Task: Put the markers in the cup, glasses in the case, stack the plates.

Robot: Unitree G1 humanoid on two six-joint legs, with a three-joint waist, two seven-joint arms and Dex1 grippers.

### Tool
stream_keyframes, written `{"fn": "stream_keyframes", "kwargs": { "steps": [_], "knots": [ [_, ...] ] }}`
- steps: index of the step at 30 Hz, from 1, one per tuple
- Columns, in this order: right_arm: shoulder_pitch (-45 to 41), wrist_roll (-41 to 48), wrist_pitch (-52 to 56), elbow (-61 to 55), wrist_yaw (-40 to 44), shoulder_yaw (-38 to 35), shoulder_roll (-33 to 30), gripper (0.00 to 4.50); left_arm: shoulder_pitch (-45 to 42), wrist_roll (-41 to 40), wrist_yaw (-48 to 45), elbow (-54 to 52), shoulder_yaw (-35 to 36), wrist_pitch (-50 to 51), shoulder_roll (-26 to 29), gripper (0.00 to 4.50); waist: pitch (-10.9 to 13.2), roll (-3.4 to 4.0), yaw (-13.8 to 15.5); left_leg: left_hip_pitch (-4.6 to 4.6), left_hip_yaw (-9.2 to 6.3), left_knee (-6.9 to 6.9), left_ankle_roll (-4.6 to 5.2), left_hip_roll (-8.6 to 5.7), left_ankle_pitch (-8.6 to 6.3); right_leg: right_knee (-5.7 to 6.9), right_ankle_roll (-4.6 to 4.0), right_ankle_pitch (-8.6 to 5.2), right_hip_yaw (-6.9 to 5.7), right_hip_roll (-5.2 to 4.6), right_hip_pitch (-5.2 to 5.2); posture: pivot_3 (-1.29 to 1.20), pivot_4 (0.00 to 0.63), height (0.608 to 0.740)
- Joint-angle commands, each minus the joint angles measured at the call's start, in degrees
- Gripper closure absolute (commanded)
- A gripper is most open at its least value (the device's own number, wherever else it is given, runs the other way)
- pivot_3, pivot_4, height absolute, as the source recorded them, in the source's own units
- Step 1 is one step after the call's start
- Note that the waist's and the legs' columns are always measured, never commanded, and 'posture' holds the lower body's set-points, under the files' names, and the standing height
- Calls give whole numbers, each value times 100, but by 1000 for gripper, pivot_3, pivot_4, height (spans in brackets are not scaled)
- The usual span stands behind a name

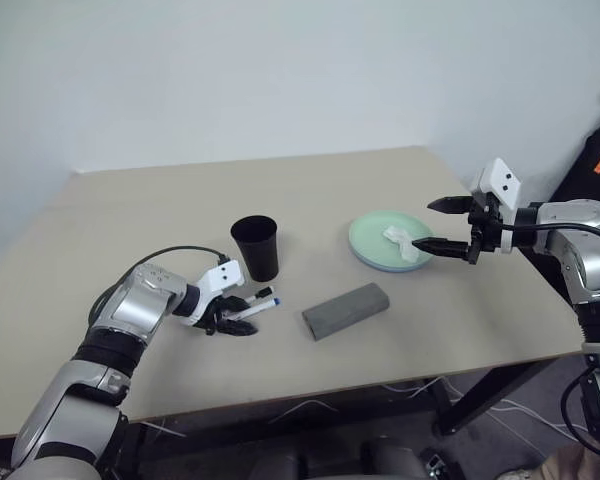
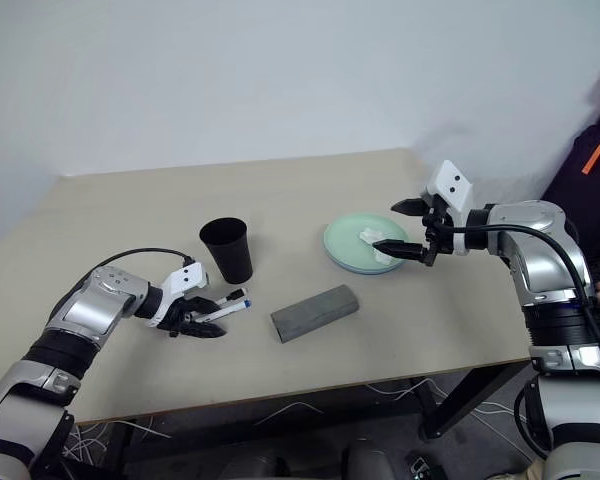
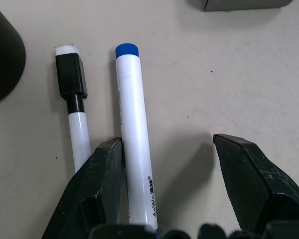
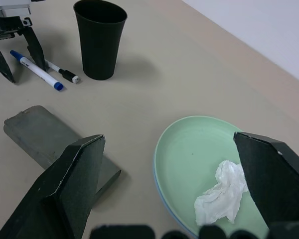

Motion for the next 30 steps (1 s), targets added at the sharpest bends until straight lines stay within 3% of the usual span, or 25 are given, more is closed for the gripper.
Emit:
{"fn": "stream_keyframes", "kwargs": {
  "steps": [1,6,8,15,24,30],
  "knots": [
    [-92,87,-18,-207,-32,-161,-63,0,-124,169,-239,74,-218,55,-57,1522,0,0,1,0,0,0,0,0,0,0,0,0,0,0,0,0,0,727],
    [-105,86,-24,-208,-34,-152,-51,0,-374,358,-293,314,-297,57,-176,1688,-1,1,10,-1,-1,3,0,-1,0,0,0,0,-1,0,2,0,0,727],
    [-96,90,-23,-227,-39,-156,-49,0,-452,404,-308,386,-310,45,-225,2120,-1,1,9,-1,-2,4,0,-1,0,0,0,0,-2,-1,3,0,0,727],
    [-60,106,-5,-291,-65,-163,-34,0,-511,621,-390,506,-407,-185,-258,4410,-1,2,4,-2,1,-1,3,-1,-2,-2,2,-1,0,-1,1,0,0,727],
    [-40,117,3,-328,-75,-142,7,0,-491,339,-481,43,-138,-313,-373,4407,-1,2,16,-5,0,3,4,-1,-2,-2,3,-2,-1,-4,1,0,0,727],
    [-104,107,-12,-264,-60,-127,39,0,-777,-1080,-607,-1094,871,803,-713,4407,2,-5,10,-19,-2,6,4,-2,-2,-2,3,-2,-2,-5,-11,0,0,727]
  ]
}}
